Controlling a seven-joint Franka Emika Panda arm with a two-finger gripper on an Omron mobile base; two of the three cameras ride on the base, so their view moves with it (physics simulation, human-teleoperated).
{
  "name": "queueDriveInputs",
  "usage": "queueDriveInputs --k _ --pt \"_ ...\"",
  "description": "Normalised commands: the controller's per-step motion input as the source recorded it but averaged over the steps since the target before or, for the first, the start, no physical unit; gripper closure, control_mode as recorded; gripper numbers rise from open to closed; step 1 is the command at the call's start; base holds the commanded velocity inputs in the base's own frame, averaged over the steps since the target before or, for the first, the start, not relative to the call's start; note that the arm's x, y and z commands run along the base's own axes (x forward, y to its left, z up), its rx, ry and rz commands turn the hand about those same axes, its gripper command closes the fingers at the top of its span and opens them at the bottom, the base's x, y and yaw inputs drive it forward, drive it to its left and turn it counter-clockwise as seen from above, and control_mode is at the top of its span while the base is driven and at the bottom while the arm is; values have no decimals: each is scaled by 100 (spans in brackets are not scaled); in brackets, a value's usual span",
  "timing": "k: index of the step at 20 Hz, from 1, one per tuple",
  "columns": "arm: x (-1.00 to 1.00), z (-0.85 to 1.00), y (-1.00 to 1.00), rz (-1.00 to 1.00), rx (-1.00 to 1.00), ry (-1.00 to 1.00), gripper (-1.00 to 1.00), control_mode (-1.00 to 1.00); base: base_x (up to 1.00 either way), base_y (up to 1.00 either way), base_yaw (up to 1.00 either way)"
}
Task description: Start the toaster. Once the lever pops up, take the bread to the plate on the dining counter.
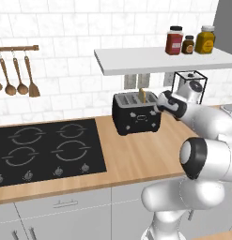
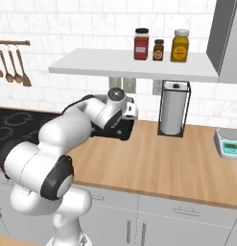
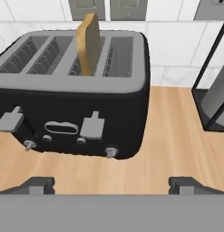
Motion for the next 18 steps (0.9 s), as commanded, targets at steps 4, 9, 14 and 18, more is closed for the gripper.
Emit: queueDriveInputs --k 4,9,14,18 --pt "37 -7 -3 0 0 0 -100 -100 0 0 0" --pt "36 -16 0 0 0 0 -100 -100 0 0 0" --pt "33 -13 0 0 0 0 -100 -100 0 0 0" --pt "19 -13 0 0 0 0 -100 -100 0 0 0"
